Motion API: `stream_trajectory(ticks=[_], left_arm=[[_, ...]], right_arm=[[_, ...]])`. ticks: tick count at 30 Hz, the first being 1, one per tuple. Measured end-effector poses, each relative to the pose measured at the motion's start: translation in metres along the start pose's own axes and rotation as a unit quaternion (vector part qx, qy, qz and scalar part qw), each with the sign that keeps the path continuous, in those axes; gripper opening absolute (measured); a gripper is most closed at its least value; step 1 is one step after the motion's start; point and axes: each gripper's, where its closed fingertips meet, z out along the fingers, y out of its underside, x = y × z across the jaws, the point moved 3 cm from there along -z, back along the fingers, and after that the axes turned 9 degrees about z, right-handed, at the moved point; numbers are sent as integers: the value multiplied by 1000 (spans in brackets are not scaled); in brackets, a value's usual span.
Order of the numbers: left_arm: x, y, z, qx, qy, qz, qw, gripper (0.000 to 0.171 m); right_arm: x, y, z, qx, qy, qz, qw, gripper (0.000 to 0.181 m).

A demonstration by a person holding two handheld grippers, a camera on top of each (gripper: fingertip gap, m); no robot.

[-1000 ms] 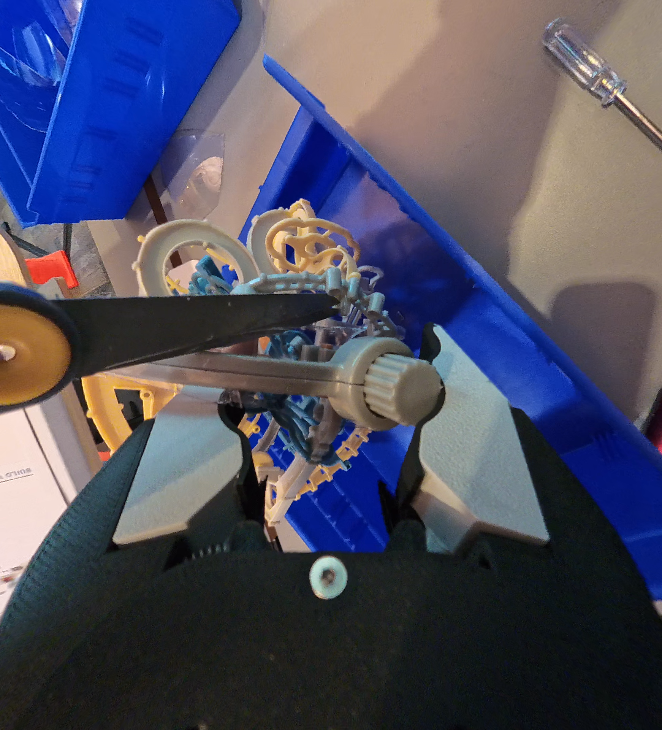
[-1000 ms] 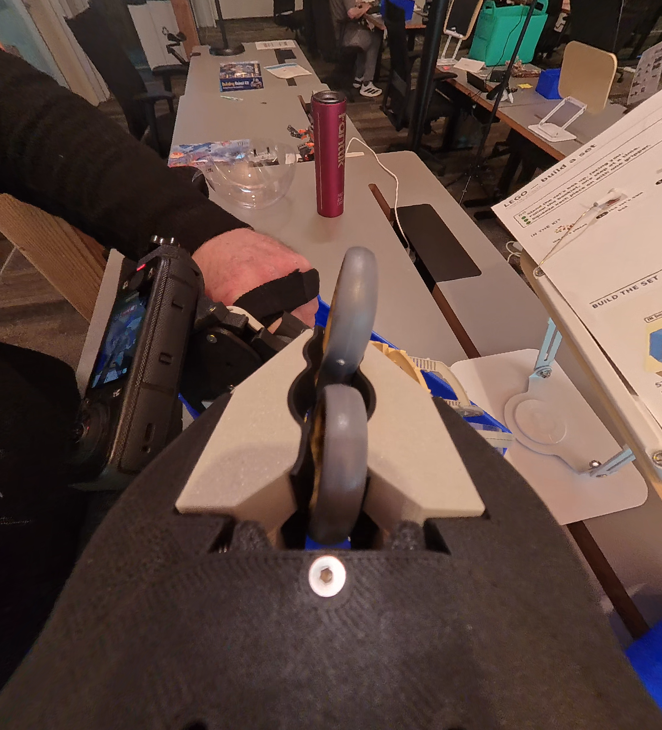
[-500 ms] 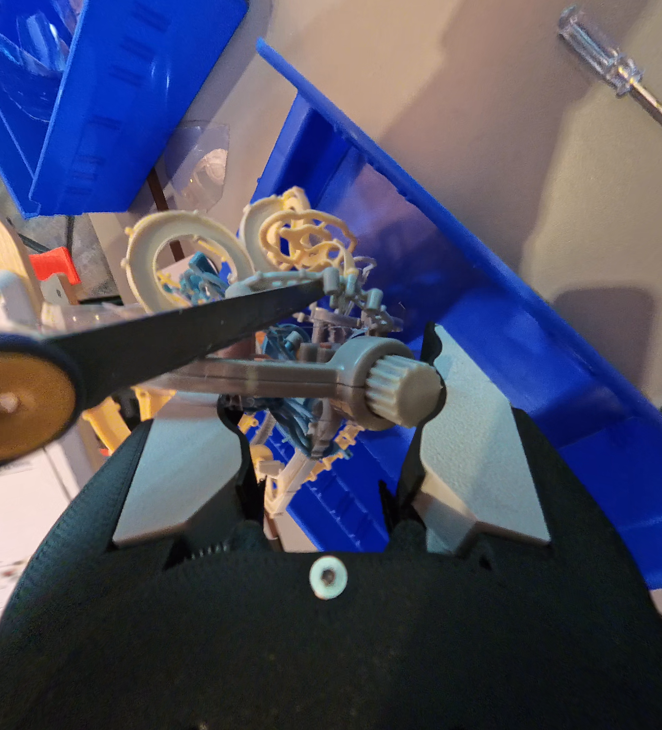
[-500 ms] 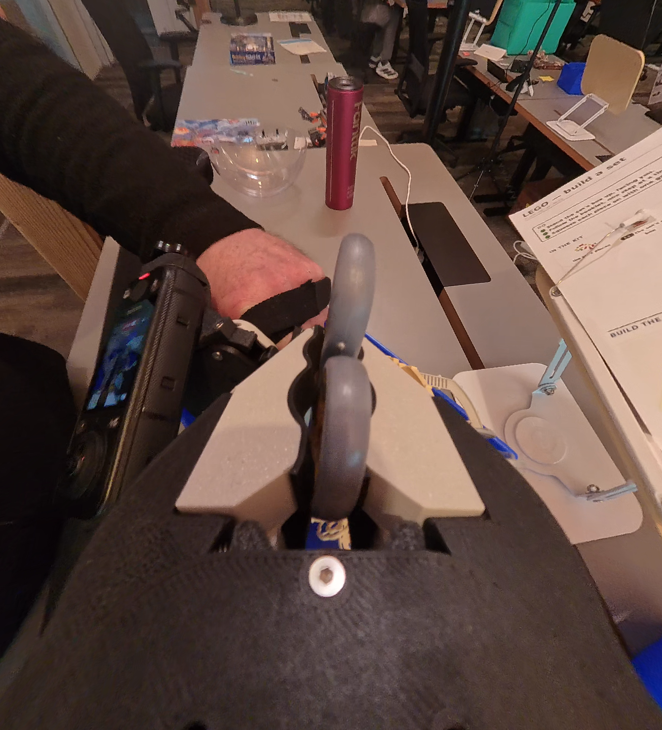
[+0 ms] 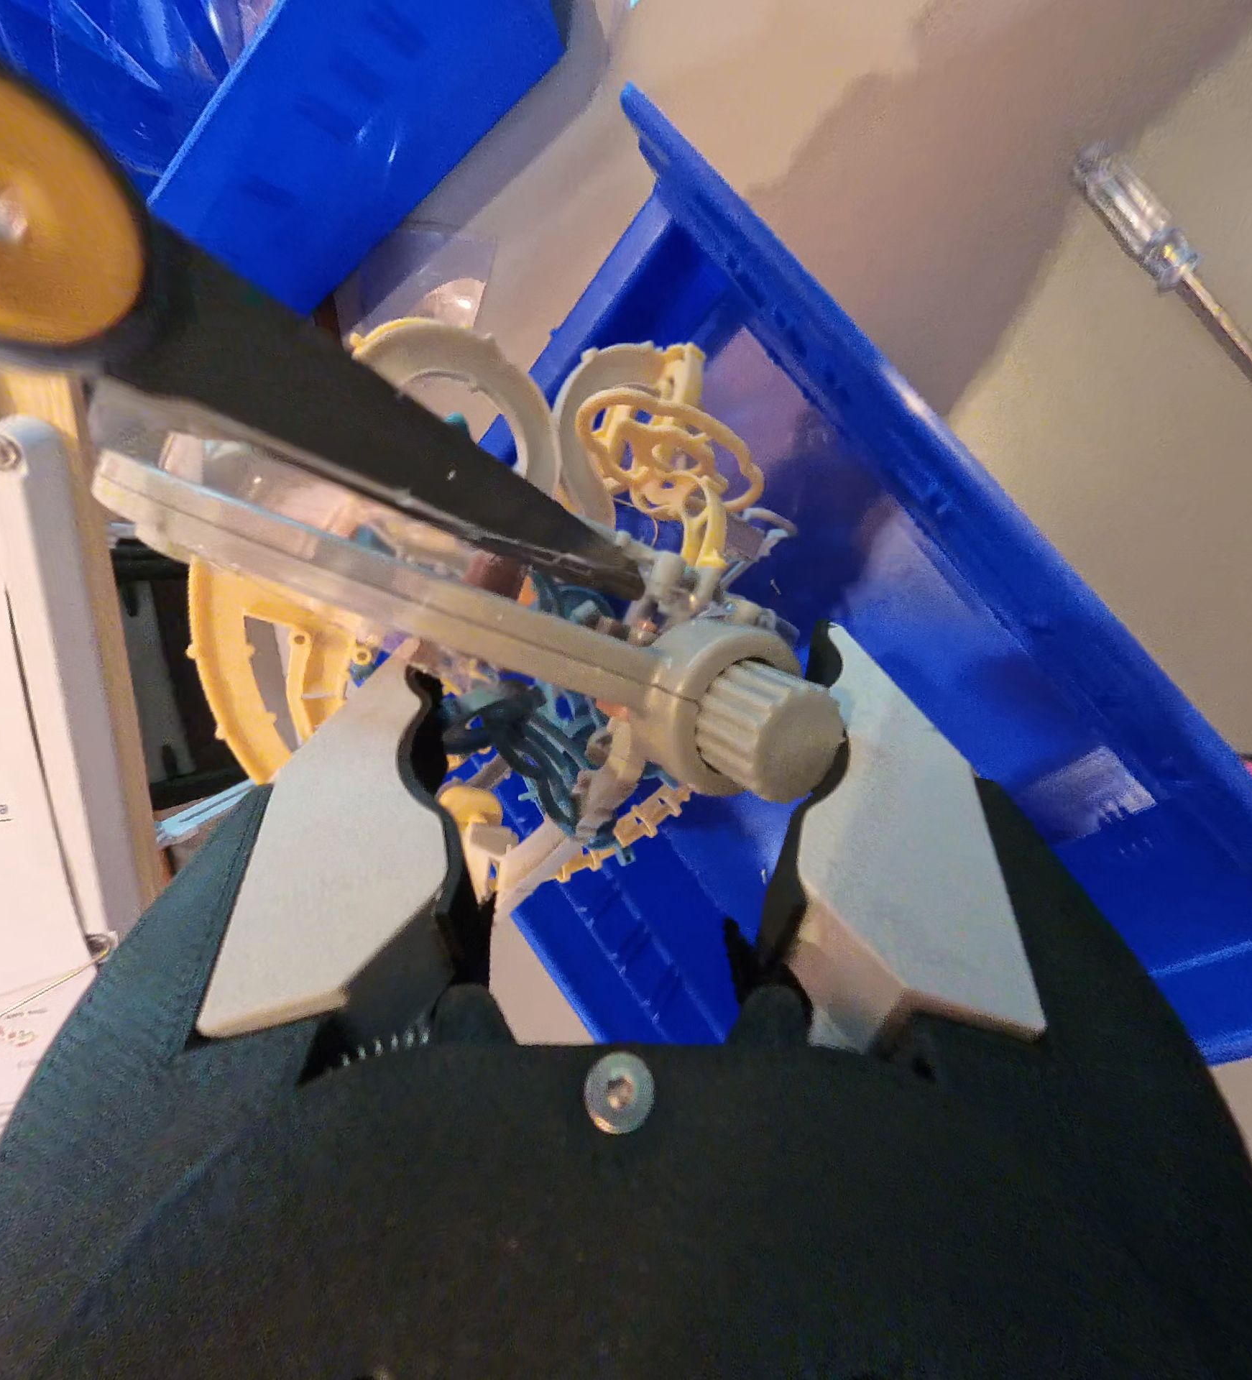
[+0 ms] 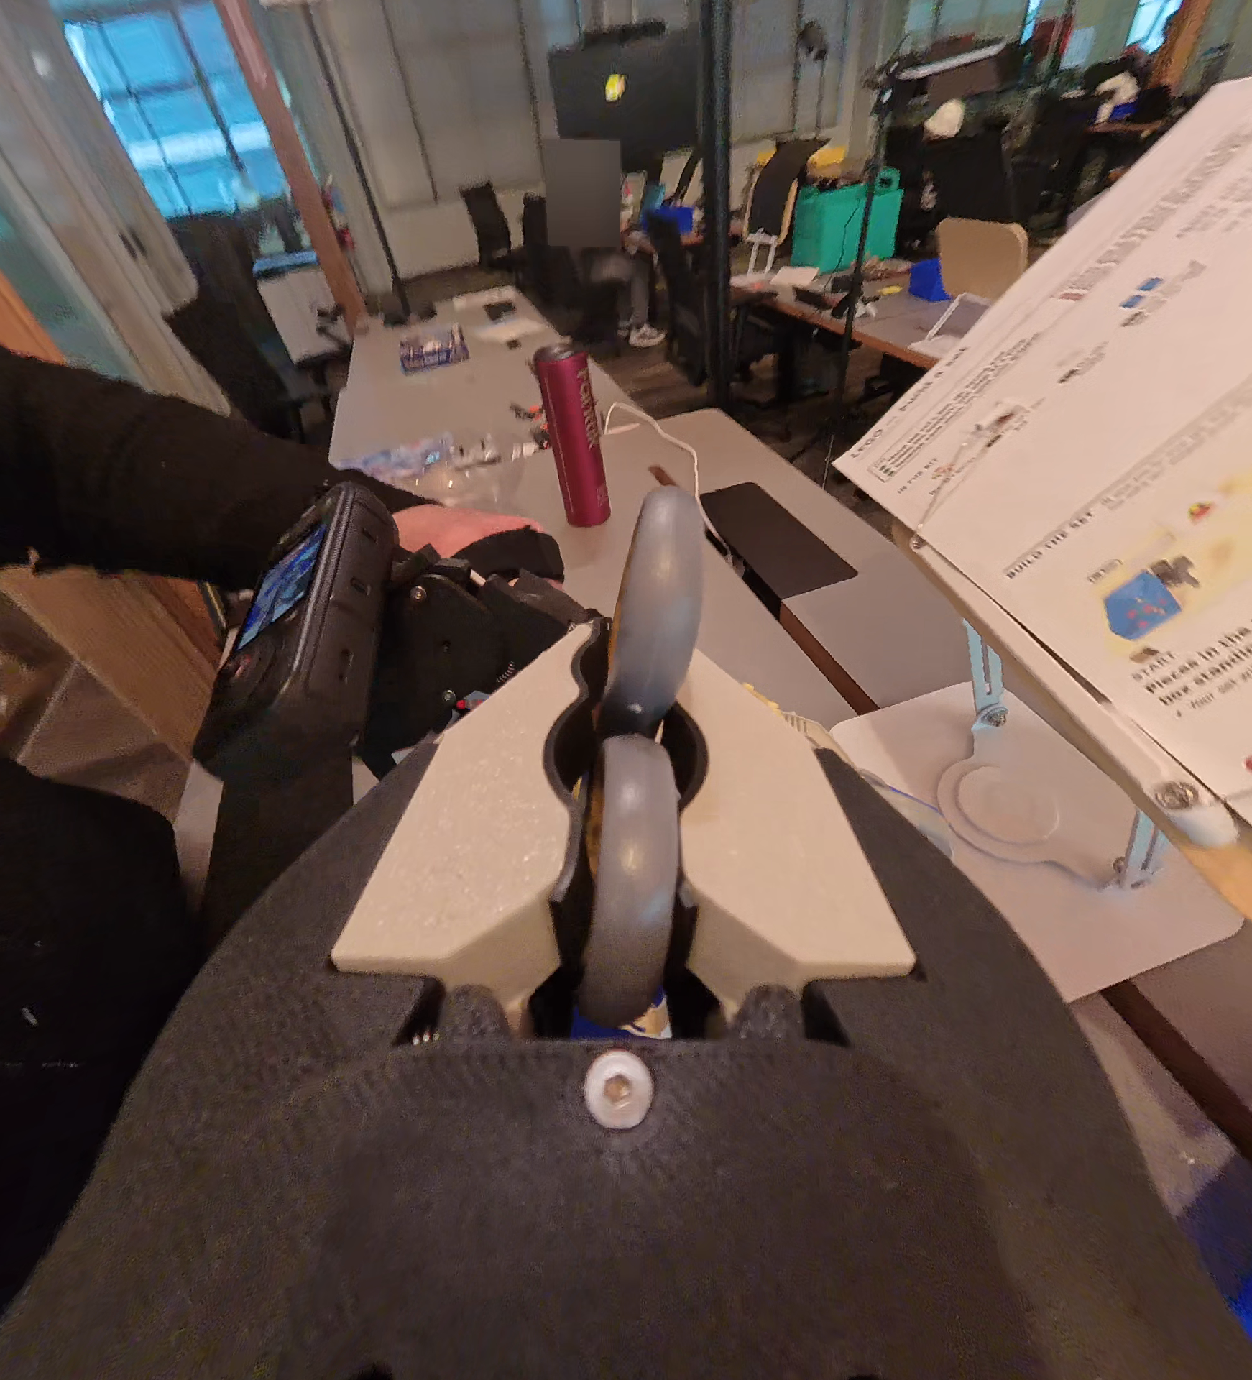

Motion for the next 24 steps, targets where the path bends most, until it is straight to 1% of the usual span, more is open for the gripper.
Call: stream_trajectory(ticks=[1,3,5,10,15,17,19,21,24], left_arm=[[-1,-2,0,10,7,-12,1000,97],[-3,-3,2,12,13,-6,1000,97],[-5,-5,3,16,20,-9,1000,98],[-4,-9,6,22,35,1,999,98],[-4,-9,7,29,40,3,999,100],[-5,-12,8,40,43,-5,998,100],[-5,-18,6,58,58,-19,996,98],[-7,-20,6,63,59,-21,996,97],[-9,-21,3,85,77,-40,993,97]], right_arm=[[2,2,-6,15,4,11,1000,9],[6,5,-15,34,6,34,999,9],[8,9,-23,48,13,40,998,9],[-6,16,-29,42,36,-8,998,10],[-10,25,-37,60,53,-14,997,10],[-4,29,-44,71,50,10,996,10],[3,30,-51,91,35,56,994,9],[9,31,-54,105,28,88,990,9],[14,26,-53,93,11,114,989,10]])
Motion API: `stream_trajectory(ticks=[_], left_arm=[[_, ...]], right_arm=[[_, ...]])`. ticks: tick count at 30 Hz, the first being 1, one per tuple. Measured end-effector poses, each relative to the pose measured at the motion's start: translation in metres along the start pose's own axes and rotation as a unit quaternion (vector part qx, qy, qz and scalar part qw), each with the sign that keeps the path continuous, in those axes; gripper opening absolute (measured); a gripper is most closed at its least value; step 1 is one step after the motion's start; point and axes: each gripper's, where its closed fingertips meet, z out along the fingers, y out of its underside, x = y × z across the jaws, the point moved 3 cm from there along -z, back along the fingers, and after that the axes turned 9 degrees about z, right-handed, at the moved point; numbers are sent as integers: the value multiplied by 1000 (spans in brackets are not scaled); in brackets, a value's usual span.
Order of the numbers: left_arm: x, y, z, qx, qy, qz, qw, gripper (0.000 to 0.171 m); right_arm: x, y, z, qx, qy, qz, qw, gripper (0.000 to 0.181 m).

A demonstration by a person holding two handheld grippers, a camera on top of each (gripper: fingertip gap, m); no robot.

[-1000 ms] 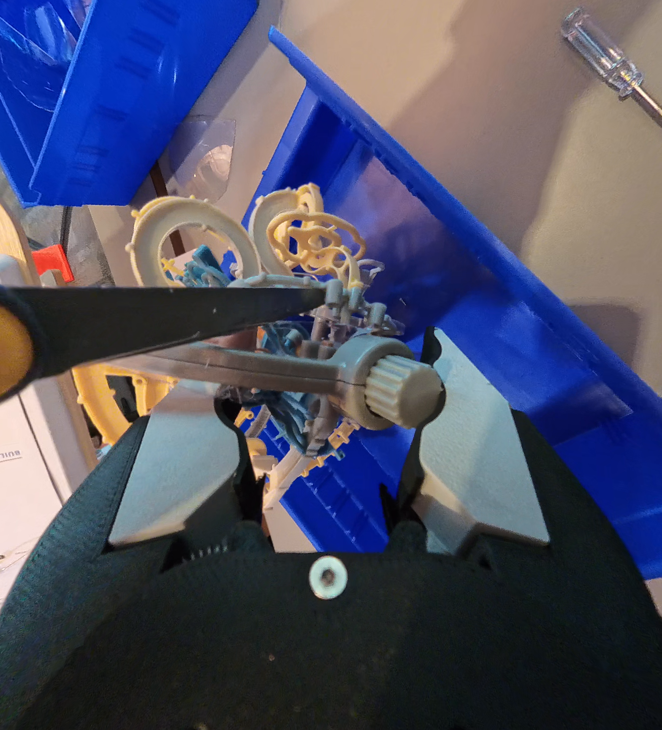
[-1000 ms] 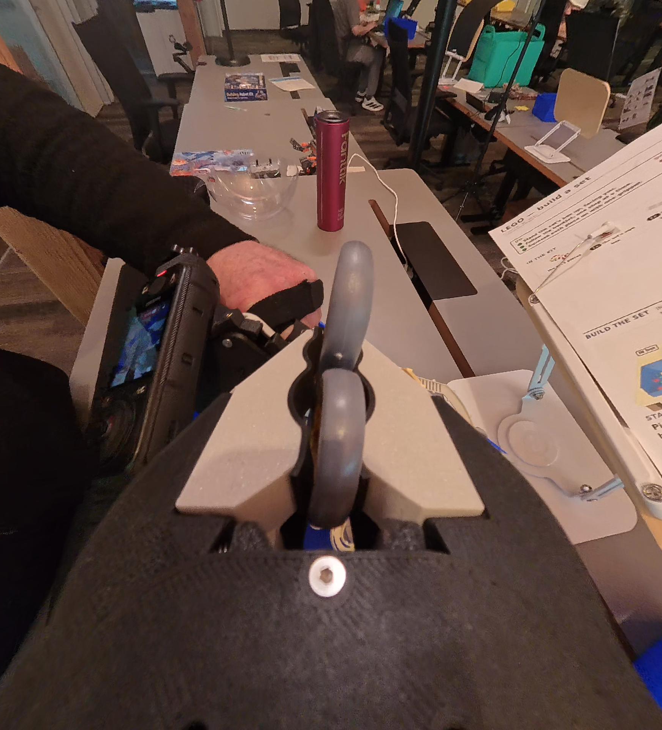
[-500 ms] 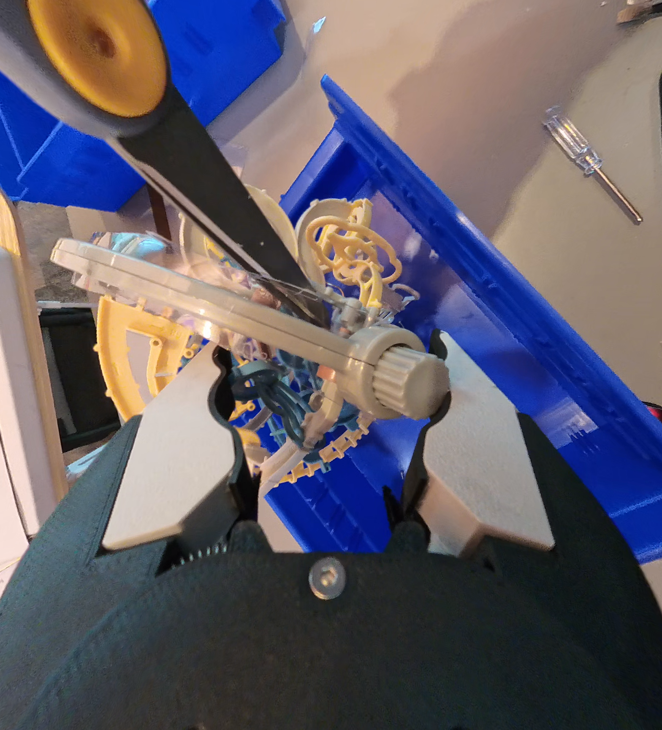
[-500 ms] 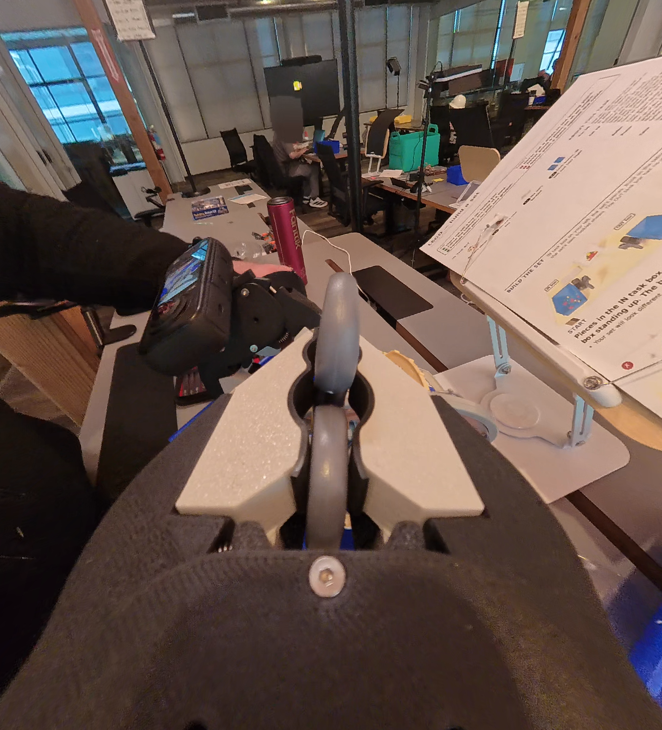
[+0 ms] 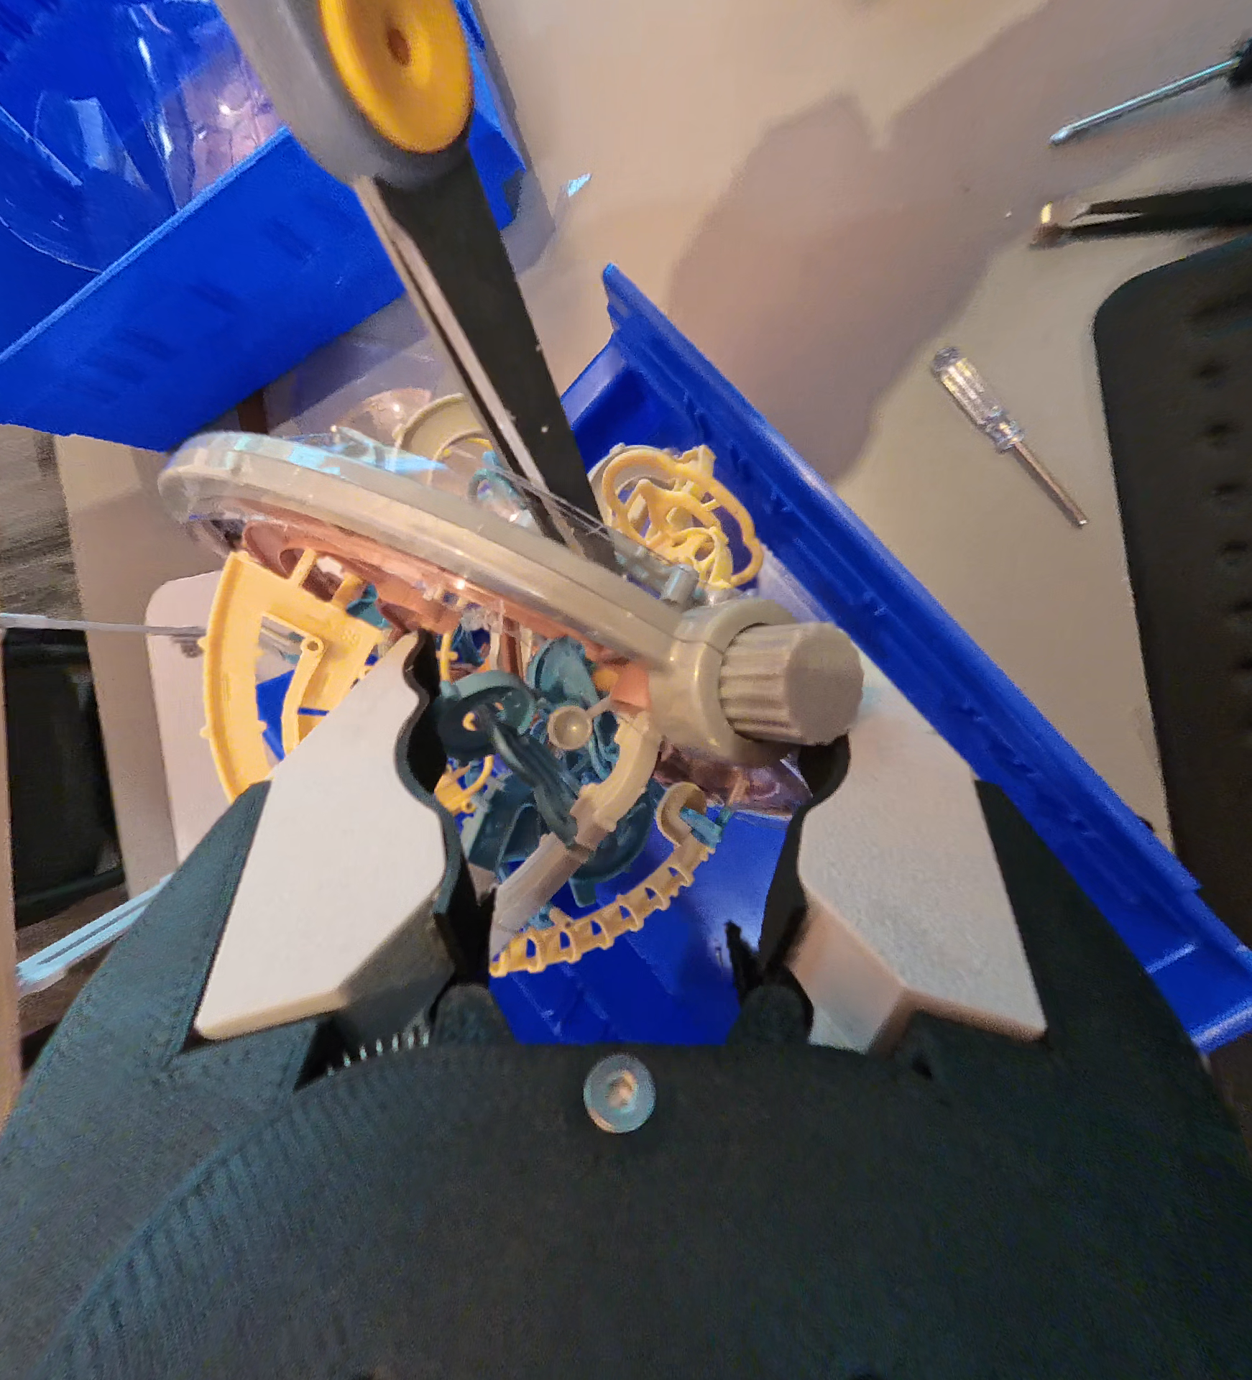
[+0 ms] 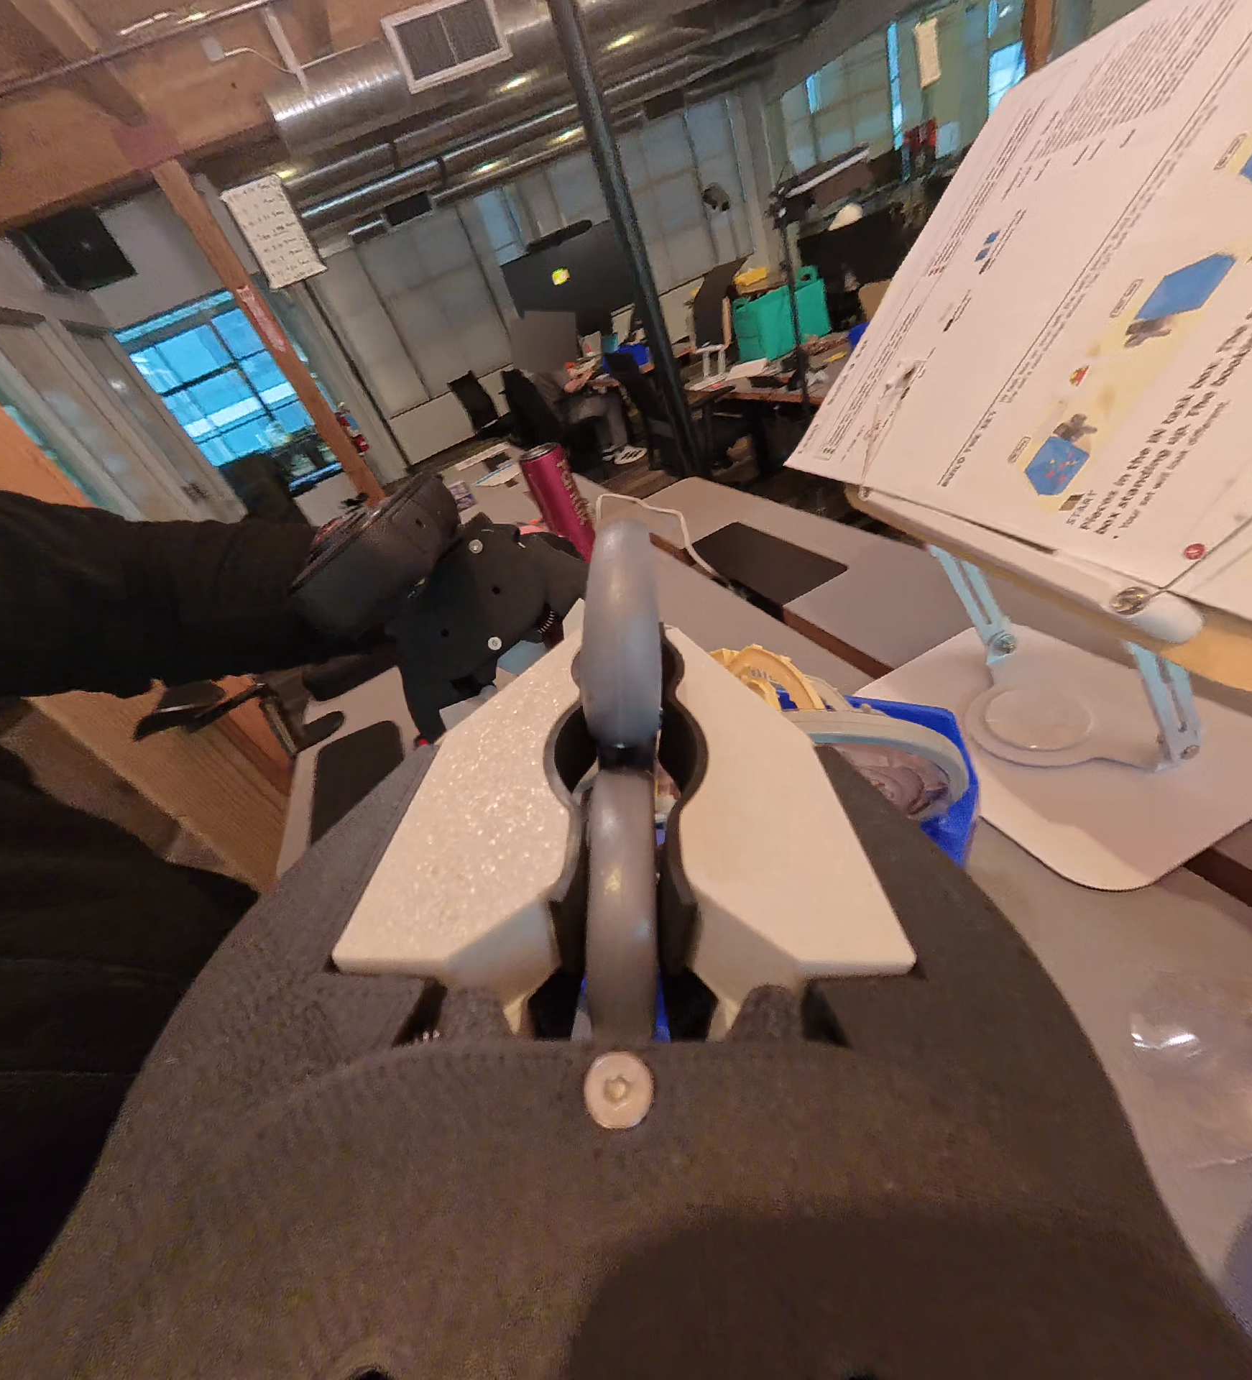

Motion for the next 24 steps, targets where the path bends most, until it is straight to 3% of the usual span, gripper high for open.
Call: stream_trajectory(ticks=[5,10,18,24], left_arm=[[3,-2,-16,56,60,-45,996,94],[11,2,-34,152,157,-129,967,94],[12,16,-39,200,175,-159,951,94],[5,24,-37,209,157,-209,942,102]], right_arm=[[-2,-20,23,-65,-1,-11,998,10],[-16,-36,64,-142,-26,-46,989,10],[-5,-35,102,-160,-85,-7,983,10],[10,-26,95,-137,-109,47,983,11]])
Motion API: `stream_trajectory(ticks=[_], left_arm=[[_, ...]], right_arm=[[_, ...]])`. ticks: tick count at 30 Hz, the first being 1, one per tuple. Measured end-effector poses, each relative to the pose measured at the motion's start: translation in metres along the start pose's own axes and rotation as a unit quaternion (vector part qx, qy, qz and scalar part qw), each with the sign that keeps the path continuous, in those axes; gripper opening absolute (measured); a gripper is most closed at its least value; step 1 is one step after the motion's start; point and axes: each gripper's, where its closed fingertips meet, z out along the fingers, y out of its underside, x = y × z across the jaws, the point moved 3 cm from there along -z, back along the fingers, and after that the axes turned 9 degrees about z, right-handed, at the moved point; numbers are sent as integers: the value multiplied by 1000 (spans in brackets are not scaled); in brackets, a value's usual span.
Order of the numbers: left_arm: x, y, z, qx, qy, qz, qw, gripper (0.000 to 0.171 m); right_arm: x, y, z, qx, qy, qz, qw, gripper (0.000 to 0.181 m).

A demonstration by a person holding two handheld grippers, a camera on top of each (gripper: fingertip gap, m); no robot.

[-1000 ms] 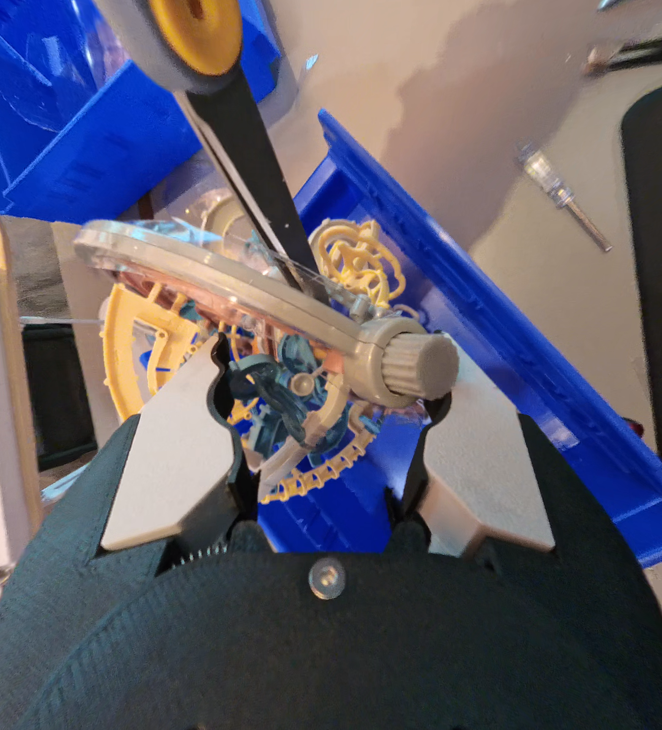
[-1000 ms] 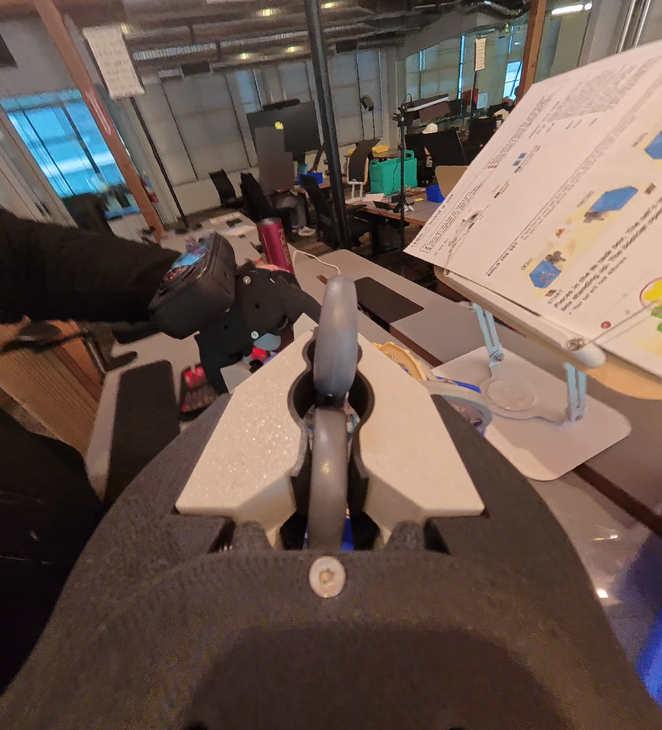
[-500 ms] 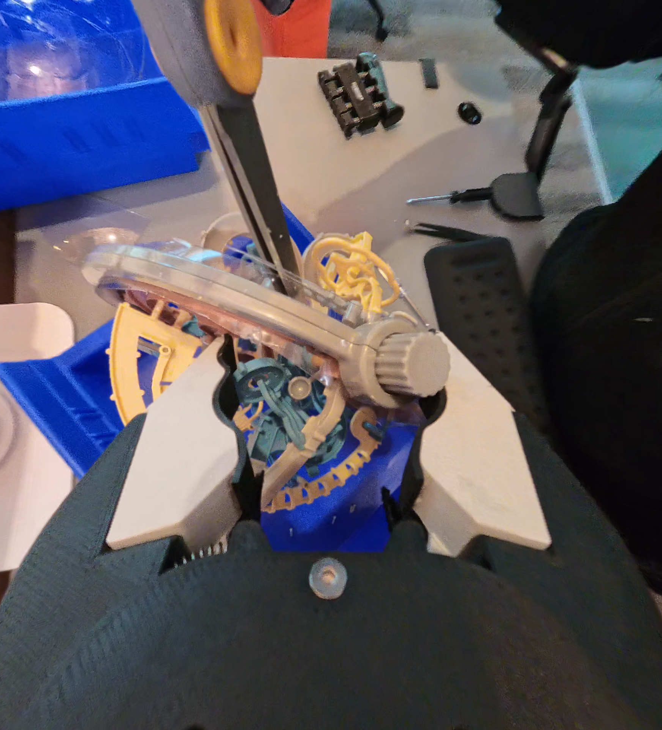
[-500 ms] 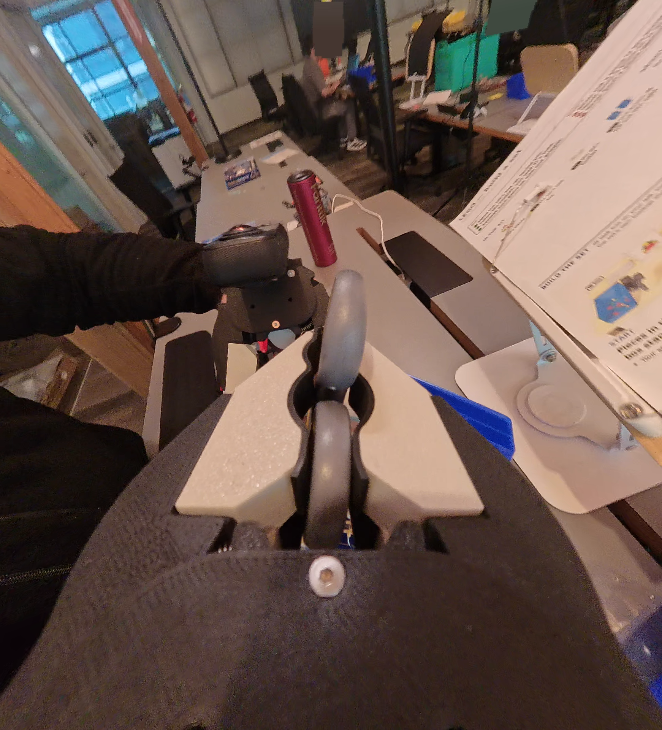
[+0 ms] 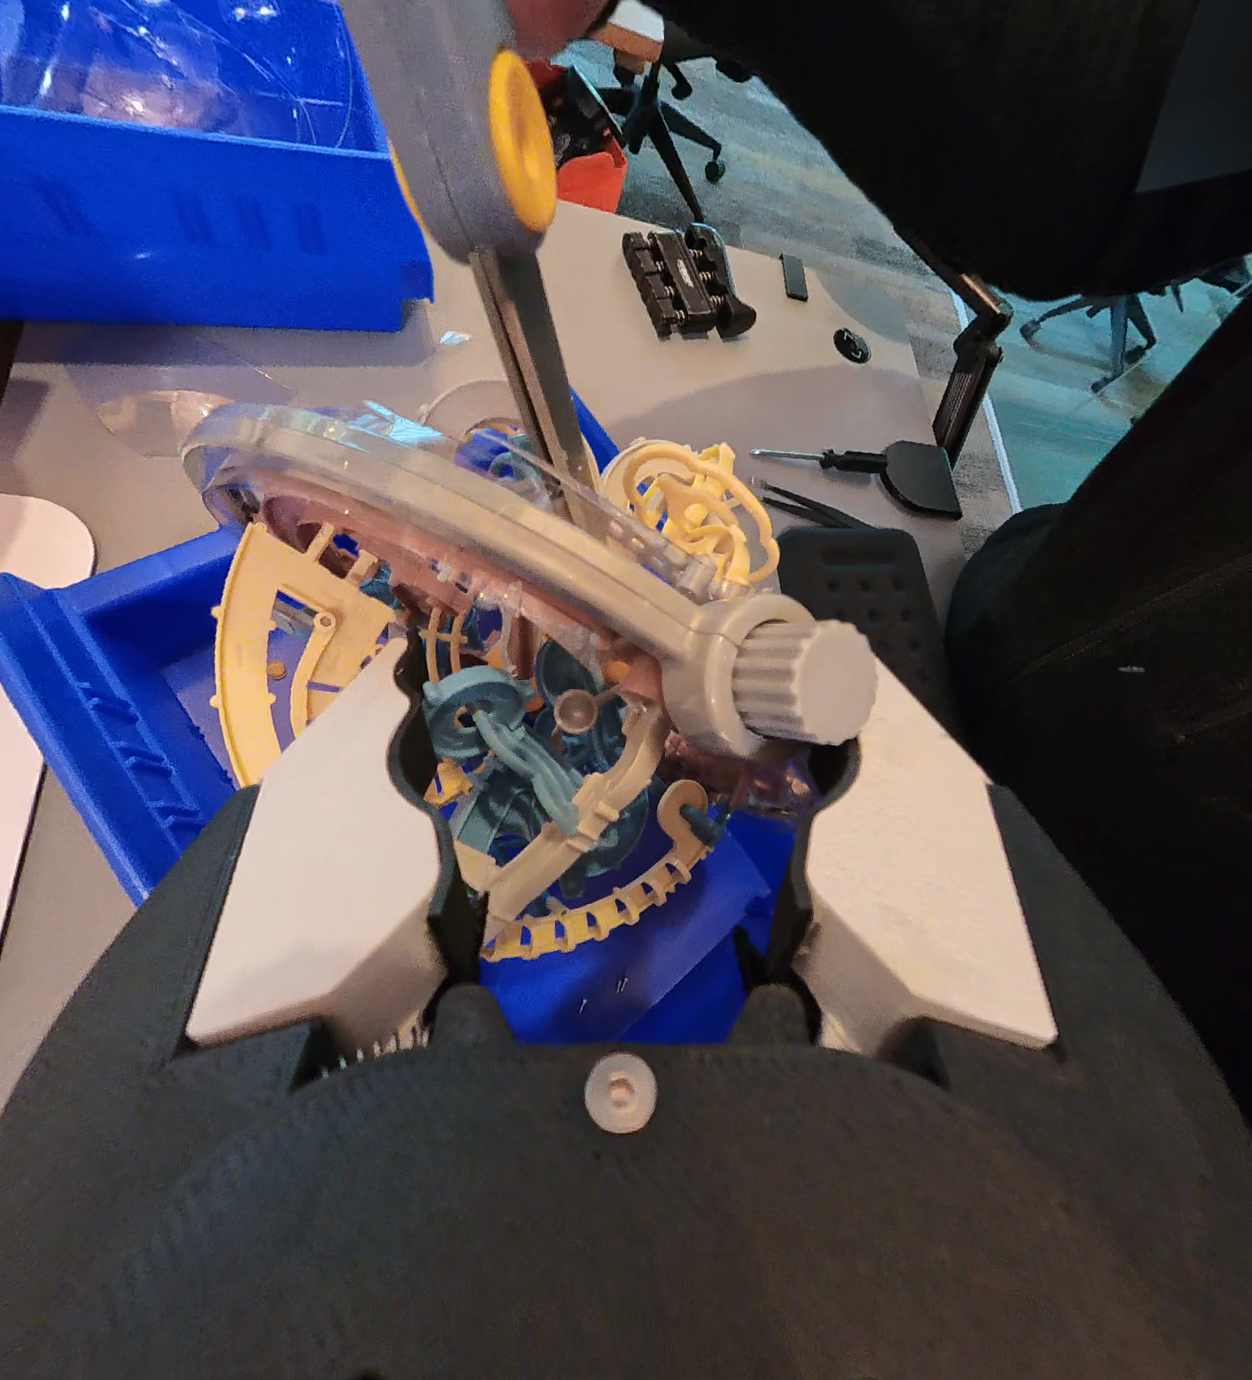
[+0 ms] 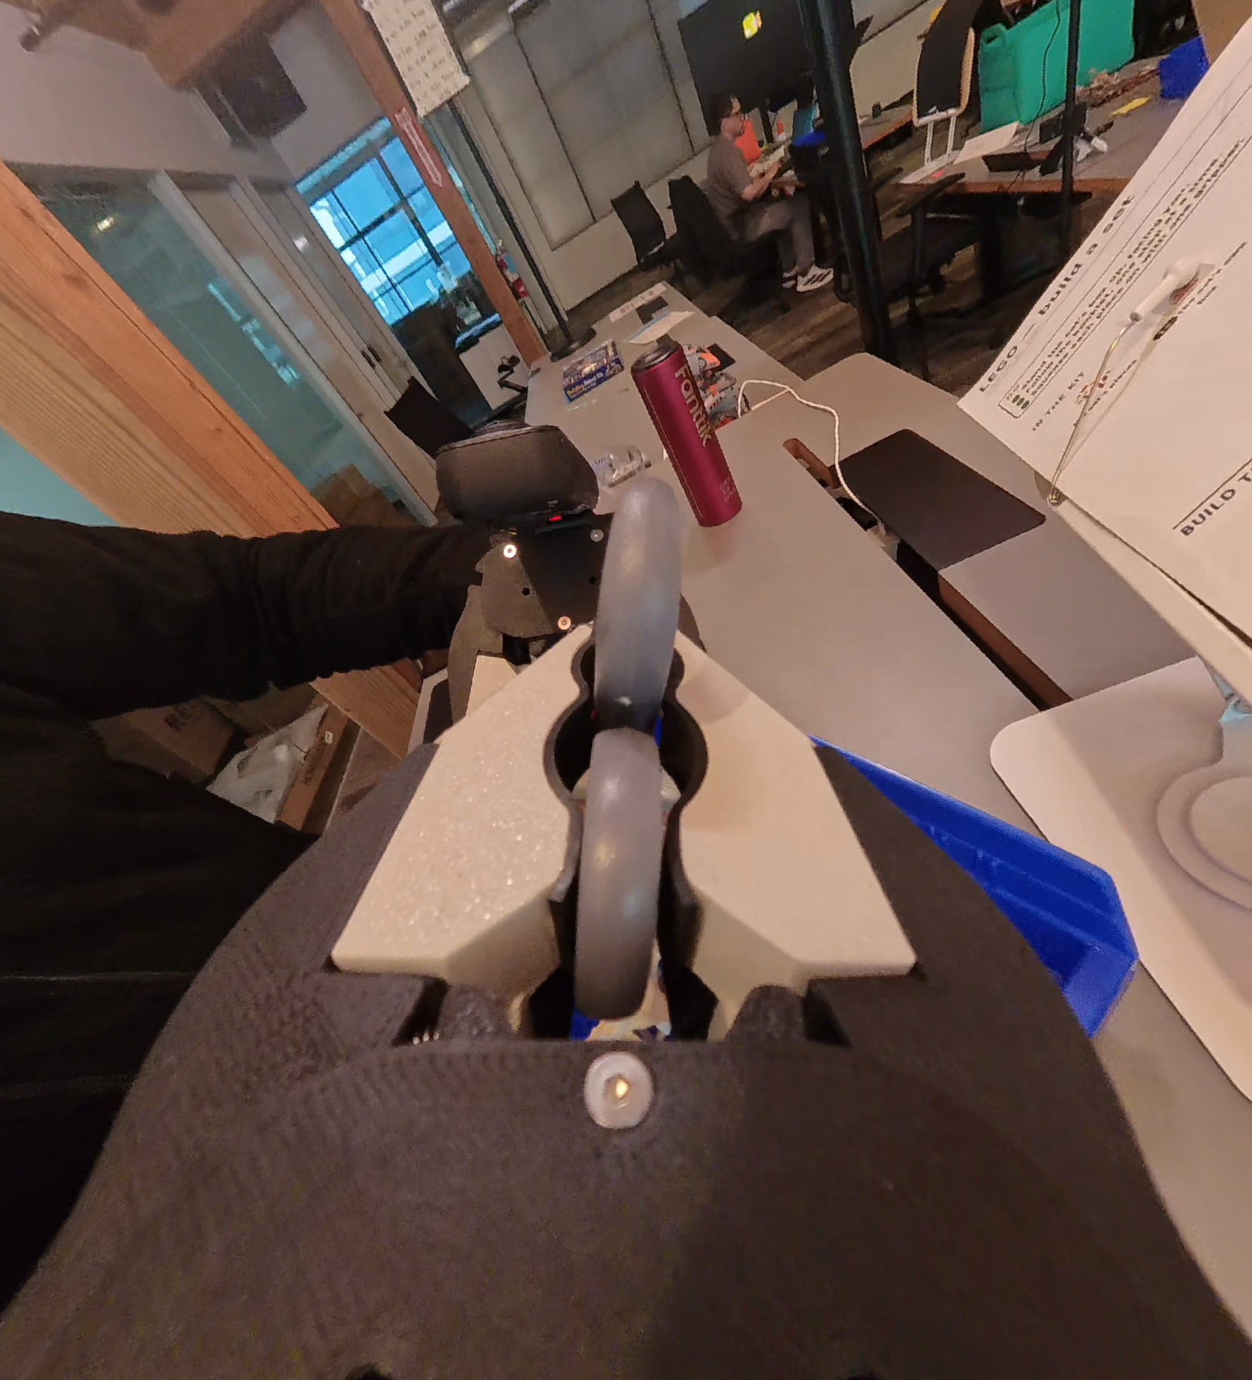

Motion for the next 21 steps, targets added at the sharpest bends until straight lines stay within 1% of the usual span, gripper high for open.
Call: stream_trajectory(ticks=[4,6,9,12,13,15,16,18,21], left_arm=[[1,-3,3,-12,-9,4,1000,103],[5,-4,4,-19,-13,14,1000,103],[8,-6,7,-24,-16,23,999,102],[7,-5,8,3,-1,11,1000,101],[2,-4,5,9,-4,6,1000,102],[-8,-3,1,35,0,-28,999,101],[-9,-3,1,41,3,-22,999,100],[-8,-5,2,36,2,-15,999,100],[-10,-7,3,37,1,-19,999,101]], right_arm=[[-3,3,-6,16,2,0,1000,11],[-11,6,-9,10,22,-34,999,10],[-16,9,-14,26,22,-48,998,10],[-22,14,-21,35,36,-72,996,10],[-23,16,-25,34,50,-89,994,10],[-30,21,-30,39,35,-89,995,10],[-31,23,-32,44,35,-87,995,10],[-29,27,-39,59,34,-69,995,11],[-33,33,-46,69,39,-81,994,10]])
